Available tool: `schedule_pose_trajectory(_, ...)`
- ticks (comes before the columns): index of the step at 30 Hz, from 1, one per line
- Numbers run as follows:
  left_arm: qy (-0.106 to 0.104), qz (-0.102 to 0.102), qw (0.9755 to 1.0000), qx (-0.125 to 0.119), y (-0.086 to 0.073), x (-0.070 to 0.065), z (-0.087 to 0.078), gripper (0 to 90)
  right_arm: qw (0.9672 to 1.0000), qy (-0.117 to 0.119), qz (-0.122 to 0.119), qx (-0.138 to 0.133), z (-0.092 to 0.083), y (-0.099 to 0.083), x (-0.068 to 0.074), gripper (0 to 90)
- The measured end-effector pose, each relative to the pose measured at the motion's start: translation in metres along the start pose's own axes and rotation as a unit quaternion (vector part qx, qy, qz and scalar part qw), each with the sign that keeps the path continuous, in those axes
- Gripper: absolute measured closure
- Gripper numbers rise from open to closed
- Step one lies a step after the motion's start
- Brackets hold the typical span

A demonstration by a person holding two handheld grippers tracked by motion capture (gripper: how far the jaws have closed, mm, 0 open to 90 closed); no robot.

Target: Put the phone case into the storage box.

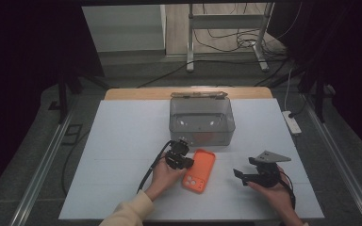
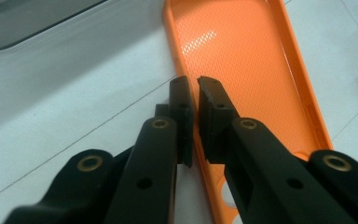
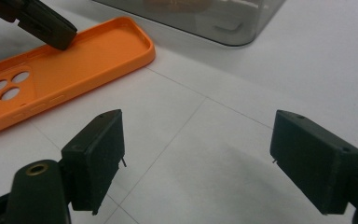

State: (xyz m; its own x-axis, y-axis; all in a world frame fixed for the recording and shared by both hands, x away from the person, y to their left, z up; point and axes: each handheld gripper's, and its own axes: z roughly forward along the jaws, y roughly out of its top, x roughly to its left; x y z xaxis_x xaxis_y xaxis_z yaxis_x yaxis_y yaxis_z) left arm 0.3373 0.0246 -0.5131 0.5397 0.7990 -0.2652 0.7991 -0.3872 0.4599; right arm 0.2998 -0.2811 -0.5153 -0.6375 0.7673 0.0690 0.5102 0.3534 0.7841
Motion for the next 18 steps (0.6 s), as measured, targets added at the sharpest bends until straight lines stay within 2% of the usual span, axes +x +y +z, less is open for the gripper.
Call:
schedule_pose_trajectory(8, 0.007, 0.0, 1.0, -0.006, 0.0, 0.0, -0.002, 87.3, 1.0, -0.002, 0.001, 0.0, -0.001, 0.0, 0.0, 17.6)
schedule_pose_trajectory(18, -0.009, -0.002, 0.9995, -0.029, -0.001, 0.002, -0.015, 88.2, 1.0, -0.002, 0.002, -0.002, -0.001, 0.0, 0.0, 17.6)
